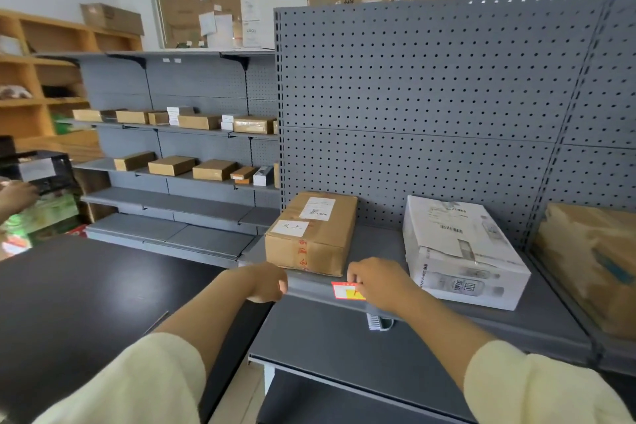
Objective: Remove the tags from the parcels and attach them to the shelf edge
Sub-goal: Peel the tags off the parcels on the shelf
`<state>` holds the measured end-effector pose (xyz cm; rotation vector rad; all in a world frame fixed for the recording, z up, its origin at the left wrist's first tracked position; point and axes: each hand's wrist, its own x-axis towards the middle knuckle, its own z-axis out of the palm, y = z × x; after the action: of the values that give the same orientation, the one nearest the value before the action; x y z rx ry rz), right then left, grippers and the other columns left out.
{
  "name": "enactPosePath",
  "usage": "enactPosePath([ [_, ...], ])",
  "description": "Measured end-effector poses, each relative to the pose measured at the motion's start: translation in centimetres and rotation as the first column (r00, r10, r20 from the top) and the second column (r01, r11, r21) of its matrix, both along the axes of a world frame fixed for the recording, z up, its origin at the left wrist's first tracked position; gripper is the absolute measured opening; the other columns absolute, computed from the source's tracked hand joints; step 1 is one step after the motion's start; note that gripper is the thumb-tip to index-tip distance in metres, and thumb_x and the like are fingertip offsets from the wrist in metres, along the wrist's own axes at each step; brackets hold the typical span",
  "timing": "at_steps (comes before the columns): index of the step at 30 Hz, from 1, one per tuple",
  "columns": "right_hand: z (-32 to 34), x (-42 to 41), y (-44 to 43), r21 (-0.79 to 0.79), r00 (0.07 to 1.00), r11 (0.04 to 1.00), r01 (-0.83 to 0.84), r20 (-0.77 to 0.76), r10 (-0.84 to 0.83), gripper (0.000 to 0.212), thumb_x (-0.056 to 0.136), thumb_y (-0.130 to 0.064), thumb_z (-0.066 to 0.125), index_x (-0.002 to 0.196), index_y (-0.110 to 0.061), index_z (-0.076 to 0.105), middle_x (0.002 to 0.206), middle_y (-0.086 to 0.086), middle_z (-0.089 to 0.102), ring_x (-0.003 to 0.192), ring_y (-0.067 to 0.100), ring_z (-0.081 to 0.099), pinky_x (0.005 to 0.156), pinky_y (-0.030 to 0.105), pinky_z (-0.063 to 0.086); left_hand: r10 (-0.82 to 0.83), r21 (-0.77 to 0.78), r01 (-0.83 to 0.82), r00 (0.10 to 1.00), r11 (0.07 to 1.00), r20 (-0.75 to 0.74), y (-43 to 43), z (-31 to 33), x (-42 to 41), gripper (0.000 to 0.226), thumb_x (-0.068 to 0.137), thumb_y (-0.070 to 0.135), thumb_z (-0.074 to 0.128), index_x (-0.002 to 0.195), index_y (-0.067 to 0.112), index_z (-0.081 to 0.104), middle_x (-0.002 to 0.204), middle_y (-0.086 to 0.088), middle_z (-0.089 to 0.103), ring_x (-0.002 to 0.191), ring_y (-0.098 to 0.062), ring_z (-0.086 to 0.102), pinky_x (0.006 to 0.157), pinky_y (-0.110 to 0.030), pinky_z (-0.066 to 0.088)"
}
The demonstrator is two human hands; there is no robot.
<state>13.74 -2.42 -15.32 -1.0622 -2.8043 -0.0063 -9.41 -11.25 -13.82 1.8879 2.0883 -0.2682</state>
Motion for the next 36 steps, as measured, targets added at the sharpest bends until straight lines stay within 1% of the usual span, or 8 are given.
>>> enactPosePath([
  [4,1.2,-2.0,-0.3,0.057,0.994,0.997,0.045,0.093,-0.050,0.022,0.085,-0.003,0.049,0.096,-0.019,0.059,0.100,0.003,0.065,0.086,0.024,0.059,0.062,0.029,0.037,-0.042,0.061,0.039,0.998,0.997,0.048,0.4,-1.0,-1.0,0.040,0.099,0.018,0.048,0.139,0.017,0.049,0.145,-0.005,0.049,0.132,-0.024,0.047,0.110,-0.038,0.037],
  [8,2.2,-5.3,-0.7,0.104,0.983,0.991,0.082,0.158,-0.097,0.026,0.082,0.002,0.049,0.100,-0.014,0.060,0.103,0.007,0.064,0.091,0.028,0.061,0.070,0.035,0.046,-0.086,0.139,0.074,0.993,0.988,0.086,1.4,-2.0,-2.2,0.048,0.098,0.021,0.052,0.145,0.019,0.041,0.150,-0.005,0.039,0.135,-0.025,0.042,0.111,-0.038,0.035],
  [13,1.1,-8.7,-0.9,0.163,0.966,0.977,0.140,0.195,-0.171,0.028,0.080,0.008,0.048,0.096,-0.011,0.060,0.099,0.009,0.067,0.085,0.030,0.064,0.070,0.038,0.051,-0.153,0.142,0.148,0.988,0.979,0.020,2.8,-3.7,-4.3,0.059,0.094,0.013,0.054,0.149,0.023,0.034,0.150,-0.007,0.041,0.133,-0.028,0.045,0.109,-0.041,0.040],
  [16,0.5,-10.1,-1.0,0.188,0.957,0.963,0.194,0.181,-0.228,0.028,0.080,0.008,0.048,0.096,-0.012,0.060,0.097,0.008,0.066,0.077,0.027,0.060,0.065,0.035,0.047,-0.207,0.144,0.208,0.978,0.968,-0.023,3.4,-4.6,-5.6,0.064,0.093,0.009,0.053,0.151,0.026,0.031,0.154,-0.008,0.035,0.134,-0.031,0.045,0.109,-0.043,0.042],
  [20,0.3,-11.2,-1.5,0.204,0.938,0.944,0.260,0.178,-0.297,0.027,0.081,0.008,0.047,0.096,-0.011,0.059,0.093,0.007,0.064,0.070,0.024,0.049,0.062,0.034,0.043,-0.264,0.194,0.266,0.964,0.944,-0.037,4.1,-5.0,-6.3,0.062,0.093,0.010,0.056,0.149,0.023,0.034,0.154,-0.006,0.035,0.133,-0.031,0.046,0.108,-0.043,0.043],
  [28,0.8,-13.5,-1.1,0.172,0.930,0.943,0.286,0.185,-0.316,0.025,0.086,0.003,0.046,0.103,-0.012,0.056,0.104,0.009,0.063,0.075,0.023,0.048,0.065,0.035,0.043,-0.279,0.232,0.251,0.955,0.940,0.098,5.7,-4.9,-6.8,0.048,0.092,0.013,0.057,0.138,0.017,0.047,0.143,-0.006,0.047,0.126,-0.027,0.050,0.106,-0.041,0.044],
  [32,0.7,-13.6,-1.1,0.179,0.919,0.932,0.315,0.187,-0.347,0.025,0.085,0.003,0.048,0.104,-0.012,0.054,0.102,0.008,0.061,0.074,0.021,0.045,0.064,0.033,0.039,-0.275,0.242,0.247,0.957,0.939,0.093,5.9,-5.2,-6.8,0.045,0.092,0.010,0.052,0.137,0.015,0.050,0.144,-0.006,0.045,0.126,-0.027,0.049,0.105,-0.041,0.045],
  [36,0.6,-13.8,-1.0,0.142,0.914,0.927,0.346,0.172,-0.367,0.023,0.087,0.001,0.047,0.104,-0.013,0.054,0.100,0.008,0.061,0.075,0.022,0.049,0.065,0.032,0.042,-0.277,0.268,0.248,0.958,0.931,0.073,5.8,-5.5,-6.9,0.045,0.092,0.010,0.051,0.137,0.017,0.050,0.145,-0.005,0.044,0.125,-0.026,0.050,0.104,-0.040,0.046],
])
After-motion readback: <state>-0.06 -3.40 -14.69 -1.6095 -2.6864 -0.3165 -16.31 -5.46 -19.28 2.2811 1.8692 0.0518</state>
